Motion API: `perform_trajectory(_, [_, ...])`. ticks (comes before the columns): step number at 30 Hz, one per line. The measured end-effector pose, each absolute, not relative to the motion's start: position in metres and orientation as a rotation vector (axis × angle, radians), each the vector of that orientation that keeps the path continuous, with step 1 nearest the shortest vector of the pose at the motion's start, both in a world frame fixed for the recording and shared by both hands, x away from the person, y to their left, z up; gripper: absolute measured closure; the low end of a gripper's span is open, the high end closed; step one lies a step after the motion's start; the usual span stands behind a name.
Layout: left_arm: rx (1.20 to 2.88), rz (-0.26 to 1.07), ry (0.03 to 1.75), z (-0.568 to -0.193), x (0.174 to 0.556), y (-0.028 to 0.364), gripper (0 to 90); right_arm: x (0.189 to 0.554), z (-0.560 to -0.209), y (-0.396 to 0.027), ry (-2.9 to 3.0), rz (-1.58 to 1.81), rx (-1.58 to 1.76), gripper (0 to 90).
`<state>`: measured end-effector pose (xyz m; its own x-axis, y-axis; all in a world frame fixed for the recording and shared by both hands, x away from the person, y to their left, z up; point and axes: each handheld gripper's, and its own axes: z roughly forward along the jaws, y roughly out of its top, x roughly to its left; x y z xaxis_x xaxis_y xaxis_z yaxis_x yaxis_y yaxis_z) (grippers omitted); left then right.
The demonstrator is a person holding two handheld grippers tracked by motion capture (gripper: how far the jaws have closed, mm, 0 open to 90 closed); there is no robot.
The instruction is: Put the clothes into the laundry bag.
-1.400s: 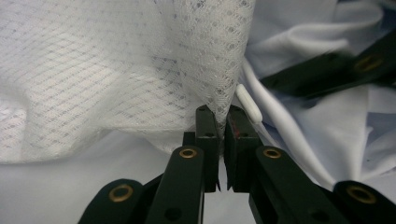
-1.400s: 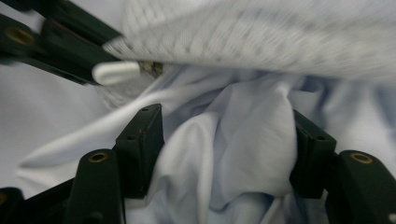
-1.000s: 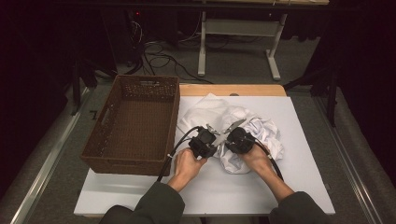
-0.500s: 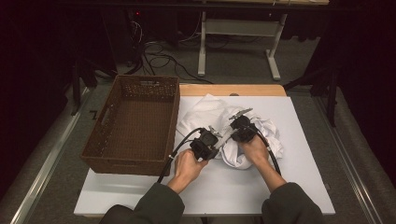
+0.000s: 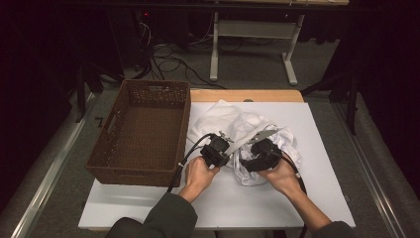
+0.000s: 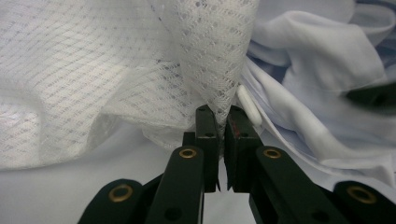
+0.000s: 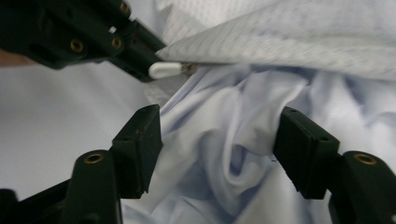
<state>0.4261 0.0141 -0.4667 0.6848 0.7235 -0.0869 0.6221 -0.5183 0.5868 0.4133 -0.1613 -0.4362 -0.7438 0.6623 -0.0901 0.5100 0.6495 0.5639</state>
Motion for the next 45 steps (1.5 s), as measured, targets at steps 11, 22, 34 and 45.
perform_trajectory(11, [2.290, 0.212, 1.019, -0.465, 0.427, 0.016, 85.0, 0.434, -0.476, -0.134, 2.659, 0.652, 1.005, 46.6])
perform_trajectory(22, [2.305, 0.223, 0.963, -0.460, 0.417, 0.014, 85.2, 0.443, -0.463, -0.146, 2.562, 0.693, 0.995, 83.3])
perform_trajectory(34, [2.301, 0.217, 1.000, -0.464, 0.423, 0.016, 85.1, 0.471, -0.463, -0.141, 2.494, 0.720, 1.113, 62.8])
perform_trajectory(45, [2.300, 0.225, 1.017, -0.466, 0.425, 0.020, 85.0, 0.422, -0.423, -0.168, 2.531, 0.812, 0.979, 39.7])
